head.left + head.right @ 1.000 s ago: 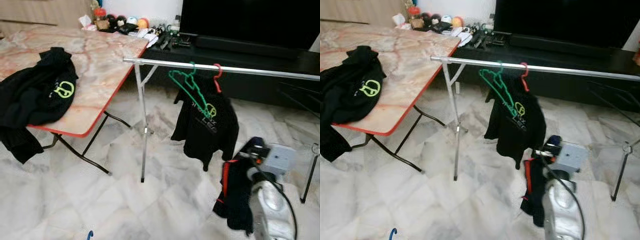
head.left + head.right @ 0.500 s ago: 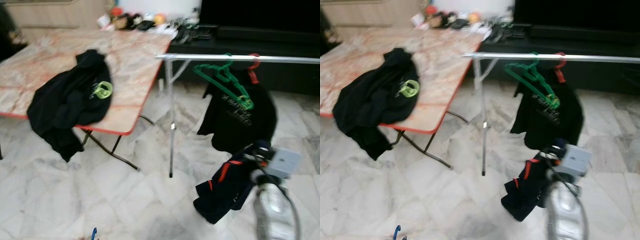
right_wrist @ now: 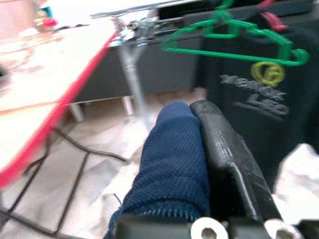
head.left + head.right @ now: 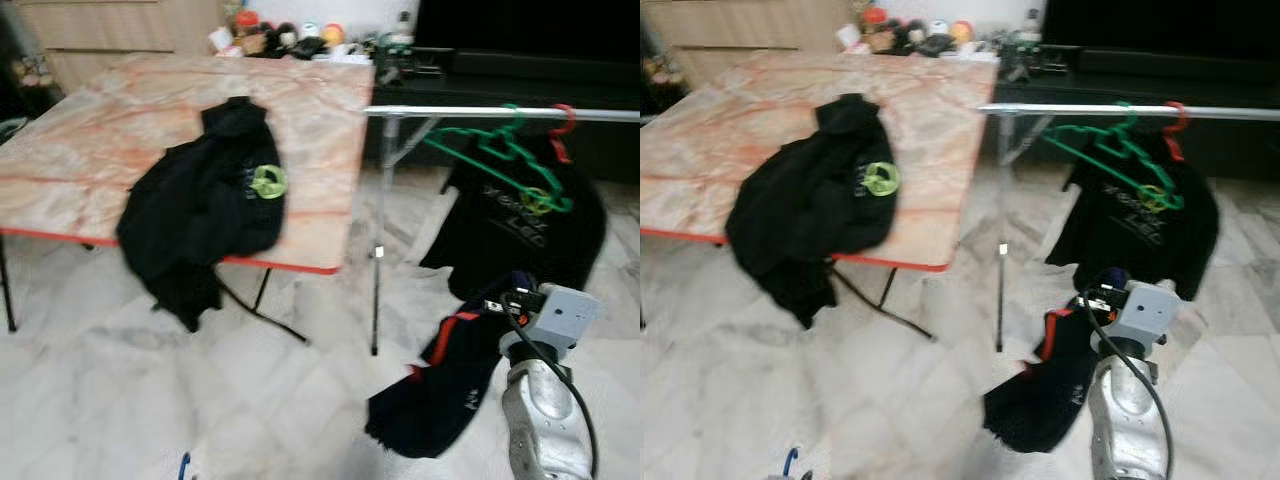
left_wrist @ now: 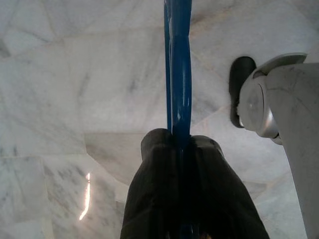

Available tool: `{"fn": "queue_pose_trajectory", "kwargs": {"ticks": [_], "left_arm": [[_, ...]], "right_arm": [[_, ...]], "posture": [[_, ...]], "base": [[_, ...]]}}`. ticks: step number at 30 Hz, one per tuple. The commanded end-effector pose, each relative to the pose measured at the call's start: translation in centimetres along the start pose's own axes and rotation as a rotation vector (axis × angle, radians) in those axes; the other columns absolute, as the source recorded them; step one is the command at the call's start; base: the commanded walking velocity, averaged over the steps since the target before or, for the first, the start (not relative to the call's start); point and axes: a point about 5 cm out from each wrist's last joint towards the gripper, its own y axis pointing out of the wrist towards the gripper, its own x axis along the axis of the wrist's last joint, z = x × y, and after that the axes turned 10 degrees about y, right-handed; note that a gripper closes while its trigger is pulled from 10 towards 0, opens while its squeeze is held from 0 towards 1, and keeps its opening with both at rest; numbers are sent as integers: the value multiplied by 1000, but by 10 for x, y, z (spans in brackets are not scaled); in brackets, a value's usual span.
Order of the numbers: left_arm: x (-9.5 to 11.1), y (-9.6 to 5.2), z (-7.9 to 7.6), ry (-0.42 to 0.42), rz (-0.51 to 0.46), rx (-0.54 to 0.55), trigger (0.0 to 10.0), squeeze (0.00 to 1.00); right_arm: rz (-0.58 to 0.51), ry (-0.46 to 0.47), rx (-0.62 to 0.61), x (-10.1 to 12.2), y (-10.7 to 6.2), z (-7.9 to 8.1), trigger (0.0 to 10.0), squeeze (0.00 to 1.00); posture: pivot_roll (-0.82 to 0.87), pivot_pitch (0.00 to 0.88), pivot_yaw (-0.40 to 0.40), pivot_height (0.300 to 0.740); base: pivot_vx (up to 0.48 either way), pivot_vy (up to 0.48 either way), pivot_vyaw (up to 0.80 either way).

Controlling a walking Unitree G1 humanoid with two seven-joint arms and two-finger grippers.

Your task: Hang hanger

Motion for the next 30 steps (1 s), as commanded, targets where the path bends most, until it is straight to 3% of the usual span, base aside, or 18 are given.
{"fn": "queue_pose_trajectory", "kwargs": {"ticks": [1,19,30], "left_arm": [[-10,-4,-35,-17,37,-126,10000,0],[-11,-4,-33,-17,33,-120,10000,0],[-6,-3,-31,-25,-1,-127,10000,0]], "right_arm": [[-38,-13,-13,10,2,-7,10000,0],[-59,-24,9,11,4,-1,10000,0],[-85,-28,28,15,7,5,10000,0]], "posture": [[-66,179,-8,740],[-62,162,-6,740],[-48,152,-2,740]], "base": [[0,480,0],[0,463,0],[0,0,0]]}}
